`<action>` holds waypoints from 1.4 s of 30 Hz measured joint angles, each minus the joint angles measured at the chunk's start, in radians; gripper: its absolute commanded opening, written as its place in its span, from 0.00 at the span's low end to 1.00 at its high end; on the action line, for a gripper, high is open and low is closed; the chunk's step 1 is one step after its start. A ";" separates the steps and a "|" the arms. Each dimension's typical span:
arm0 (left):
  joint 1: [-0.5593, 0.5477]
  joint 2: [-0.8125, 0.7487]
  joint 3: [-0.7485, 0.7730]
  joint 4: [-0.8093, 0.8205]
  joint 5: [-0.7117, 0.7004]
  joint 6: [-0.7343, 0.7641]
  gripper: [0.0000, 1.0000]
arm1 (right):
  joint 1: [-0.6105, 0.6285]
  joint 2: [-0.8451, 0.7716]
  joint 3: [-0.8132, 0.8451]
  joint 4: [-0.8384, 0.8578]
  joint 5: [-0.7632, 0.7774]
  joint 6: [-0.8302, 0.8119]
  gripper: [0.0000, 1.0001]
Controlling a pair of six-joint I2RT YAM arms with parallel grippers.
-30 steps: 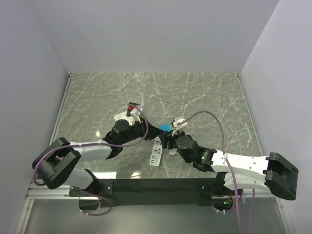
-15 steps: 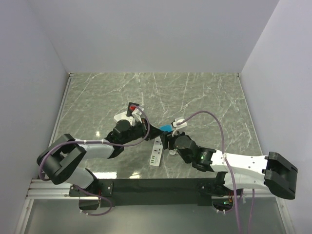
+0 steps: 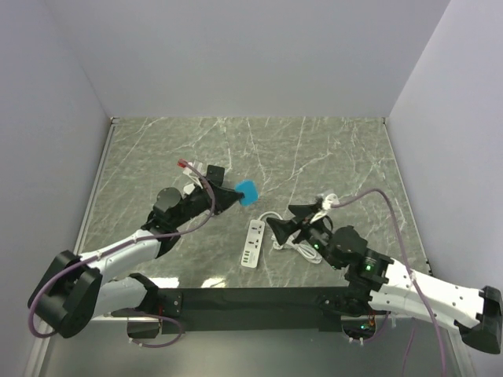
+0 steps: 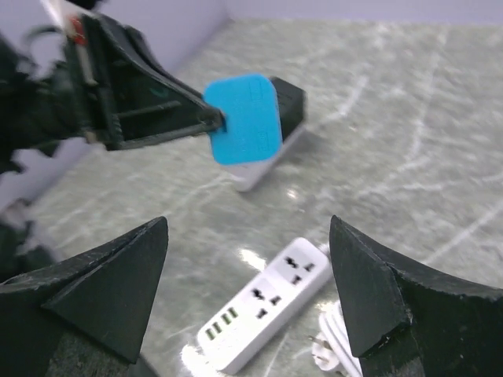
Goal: Insert the plug
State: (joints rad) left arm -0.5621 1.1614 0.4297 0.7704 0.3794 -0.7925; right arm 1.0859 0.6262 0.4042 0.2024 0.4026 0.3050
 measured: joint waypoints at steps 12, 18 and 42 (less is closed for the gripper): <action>-0.005 -0.216 -0.067 0.025 0.247 0.047 0.01 | -0.172 0.037 0.007 0.077 -0.414 0.007 0.71; -0.026 -0.249 -0.079 0.026 0.305 0.049 0.01 | -0.244 0.103 0.007 0.167 -0.620 0.048 0.67; -0.087 -0.232 -0.081 0.033 0.338 0.084 0.01 | -0.278 0.224 0.035 0.314 -0.879 0.096 0.00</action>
State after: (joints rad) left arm -0.6487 0.9298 0.3485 0.8036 0.7174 -0.7090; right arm 0.8078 0.8501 0.4389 0.5163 -0.4759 0.4011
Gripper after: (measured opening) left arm 0.094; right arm 0.351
